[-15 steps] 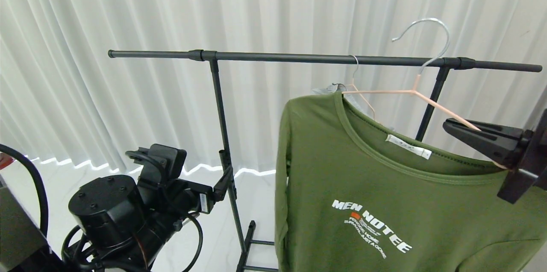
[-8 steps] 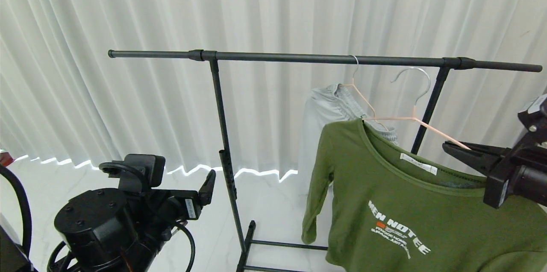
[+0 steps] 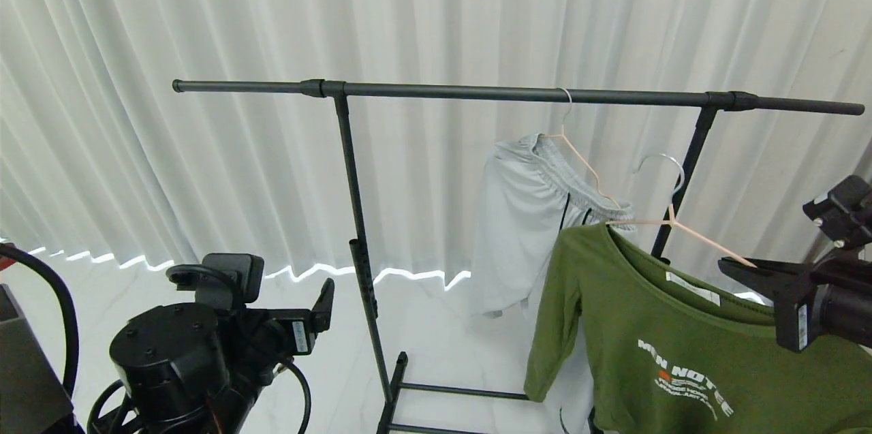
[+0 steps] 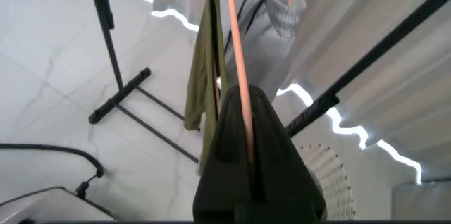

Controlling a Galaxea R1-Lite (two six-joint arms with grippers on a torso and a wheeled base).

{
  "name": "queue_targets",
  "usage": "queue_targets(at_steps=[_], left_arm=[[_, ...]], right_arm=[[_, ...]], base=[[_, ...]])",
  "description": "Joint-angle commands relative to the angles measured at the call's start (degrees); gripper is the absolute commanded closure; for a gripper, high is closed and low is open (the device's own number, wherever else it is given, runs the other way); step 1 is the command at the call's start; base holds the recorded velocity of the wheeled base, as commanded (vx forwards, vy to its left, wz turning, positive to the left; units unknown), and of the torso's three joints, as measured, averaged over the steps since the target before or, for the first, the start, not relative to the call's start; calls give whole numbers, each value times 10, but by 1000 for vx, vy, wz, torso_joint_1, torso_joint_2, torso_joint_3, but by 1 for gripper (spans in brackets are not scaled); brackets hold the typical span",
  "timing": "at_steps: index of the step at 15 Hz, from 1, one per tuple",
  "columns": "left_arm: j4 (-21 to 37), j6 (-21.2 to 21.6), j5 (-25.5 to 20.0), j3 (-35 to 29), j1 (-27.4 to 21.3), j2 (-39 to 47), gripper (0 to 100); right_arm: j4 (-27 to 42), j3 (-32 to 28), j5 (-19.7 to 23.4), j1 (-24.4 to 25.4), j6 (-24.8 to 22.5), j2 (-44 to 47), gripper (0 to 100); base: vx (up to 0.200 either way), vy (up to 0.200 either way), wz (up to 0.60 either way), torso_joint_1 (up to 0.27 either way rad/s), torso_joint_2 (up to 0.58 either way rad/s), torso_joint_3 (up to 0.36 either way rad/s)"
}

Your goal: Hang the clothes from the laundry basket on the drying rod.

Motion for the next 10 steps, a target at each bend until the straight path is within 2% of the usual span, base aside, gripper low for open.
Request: queue_targets(at_steps=[1, 3, 10], left_arm=[[0, -4, -2, -28, 14, 35, 0], [0, -13, -1, -38, 14, 36, 0], [-1, -17, 0, 5, -1, 31, 0]], right_arm=[[17, -1, -6, -5, 0, -10, 100], [60, -1, -38, -3, 0, -31, 100], [93, 6, -42, -5, 15, -84, 100]], base=[[0, 0, 0, 0, 0, 0], [0, 0, 0, 0, 0, 0], [0, 0, 0, 0, 0, 0]])
